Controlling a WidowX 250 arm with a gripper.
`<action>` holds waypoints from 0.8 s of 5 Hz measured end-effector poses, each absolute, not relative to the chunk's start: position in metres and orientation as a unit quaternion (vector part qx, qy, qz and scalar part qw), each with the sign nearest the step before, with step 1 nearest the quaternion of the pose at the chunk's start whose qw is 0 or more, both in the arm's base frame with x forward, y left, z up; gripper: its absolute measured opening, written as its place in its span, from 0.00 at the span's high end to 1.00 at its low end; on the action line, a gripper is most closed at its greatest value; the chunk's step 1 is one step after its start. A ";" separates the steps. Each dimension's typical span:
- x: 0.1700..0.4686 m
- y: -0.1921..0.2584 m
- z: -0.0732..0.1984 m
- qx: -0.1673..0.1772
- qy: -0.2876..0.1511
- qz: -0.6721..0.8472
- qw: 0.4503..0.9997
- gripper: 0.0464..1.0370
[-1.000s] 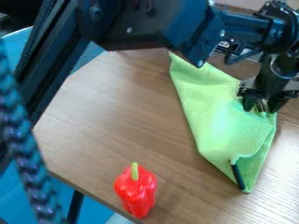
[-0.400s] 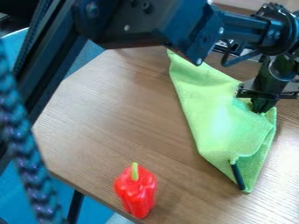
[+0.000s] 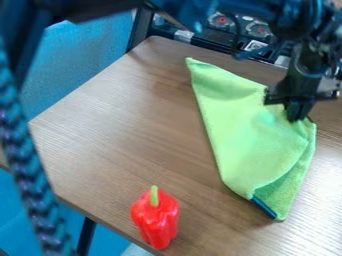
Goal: Unfold the cloth from top right to bottom left
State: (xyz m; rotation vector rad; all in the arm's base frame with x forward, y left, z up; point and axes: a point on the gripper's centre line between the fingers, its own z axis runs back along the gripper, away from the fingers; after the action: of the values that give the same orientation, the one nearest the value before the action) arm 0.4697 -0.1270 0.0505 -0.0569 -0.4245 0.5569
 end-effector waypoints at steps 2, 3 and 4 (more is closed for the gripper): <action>0.459 -0.102 0.081 -0.080 -0.216 0.281 0.932 0.99; 0.455 -0.074 0.092 -0.087 -0.219 0.299 0.924 0.99; 0.446 -0.039 0.085 -0.072 -0.209 0.314 0.923 0.99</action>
State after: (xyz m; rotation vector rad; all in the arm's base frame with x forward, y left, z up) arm 0.4462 -0.0393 0.0853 -0.1486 -0.4291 0.6456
